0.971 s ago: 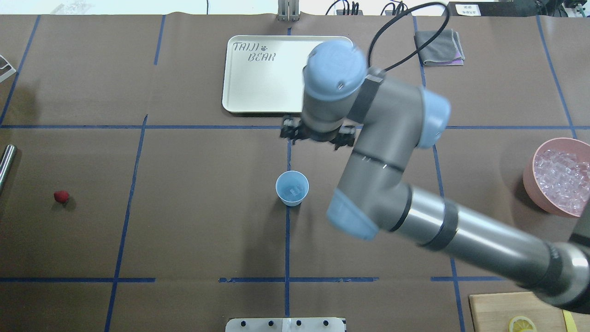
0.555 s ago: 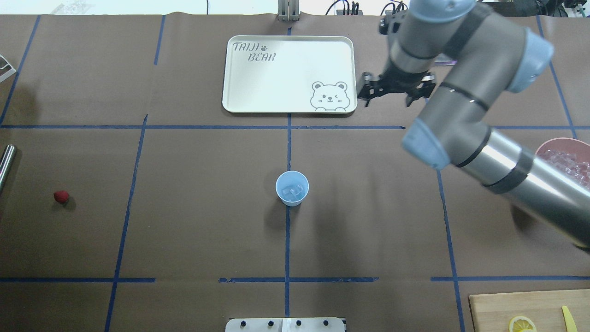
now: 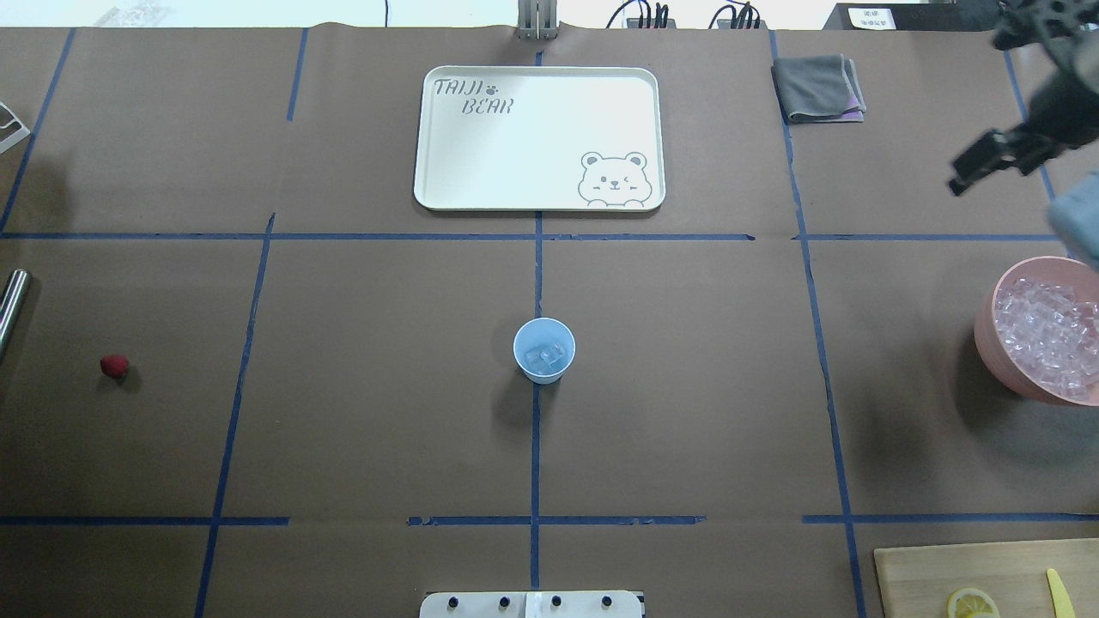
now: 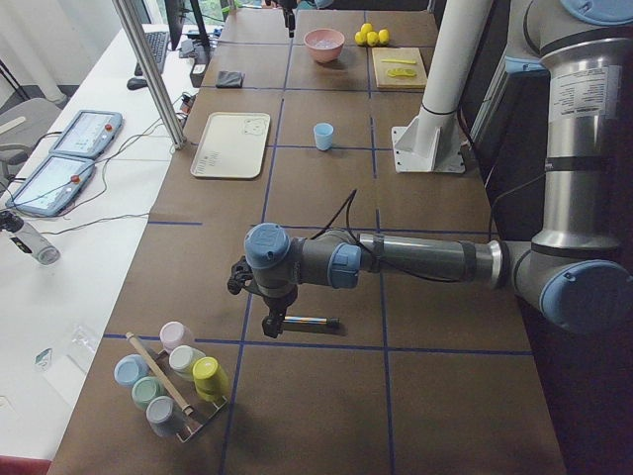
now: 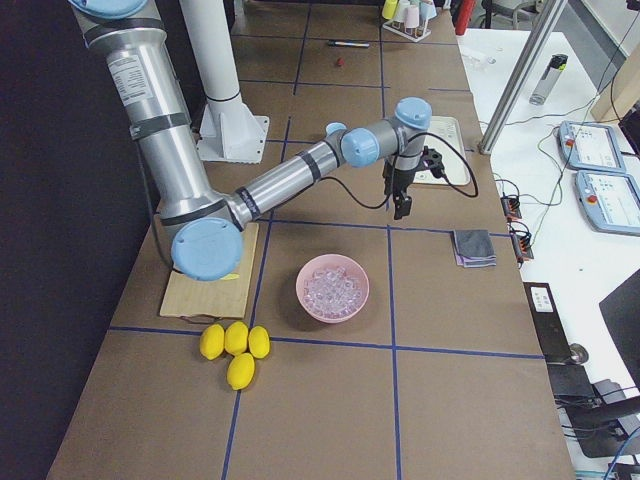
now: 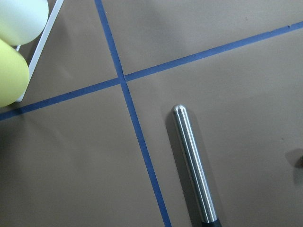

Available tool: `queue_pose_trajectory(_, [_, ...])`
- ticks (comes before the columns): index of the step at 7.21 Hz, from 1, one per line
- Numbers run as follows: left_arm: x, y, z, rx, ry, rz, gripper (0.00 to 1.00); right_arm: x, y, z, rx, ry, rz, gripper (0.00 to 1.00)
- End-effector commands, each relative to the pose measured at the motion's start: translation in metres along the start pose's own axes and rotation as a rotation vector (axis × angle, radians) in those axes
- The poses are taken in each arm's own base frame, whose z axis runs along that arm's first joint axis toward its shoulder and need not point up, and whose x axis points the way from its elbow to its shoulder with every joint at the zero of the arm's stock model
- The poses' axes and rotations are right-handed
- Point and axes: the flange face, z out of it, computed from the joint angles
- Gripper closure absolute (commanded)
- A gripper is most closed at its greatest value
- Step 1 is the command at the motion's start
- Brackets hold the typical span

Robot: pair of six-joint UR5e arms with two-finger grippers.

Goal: Mash ice and strawberries in cup
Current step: 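Withdraw the right gripper back beside the pink bowl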

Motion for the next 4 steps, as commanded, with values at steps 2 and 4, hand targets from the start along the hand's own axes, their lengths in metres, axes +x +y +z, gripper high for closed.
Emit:
queue_pose_trajectory(2, [0.005, -0.01, -0.006, 0.064, -0.015, 0.069, 0.0, 0.149, 0.125, -0.018, 0.007, -0.015, -0.066, 0.01])
queue_pose_trajectory(4, [0.01, -0.016, -0.012, 0.13, -0.026, 0.139, 0.0, 0.196, 0.213, -0.015, 0.004, -0.011, 0.065, 0.01])
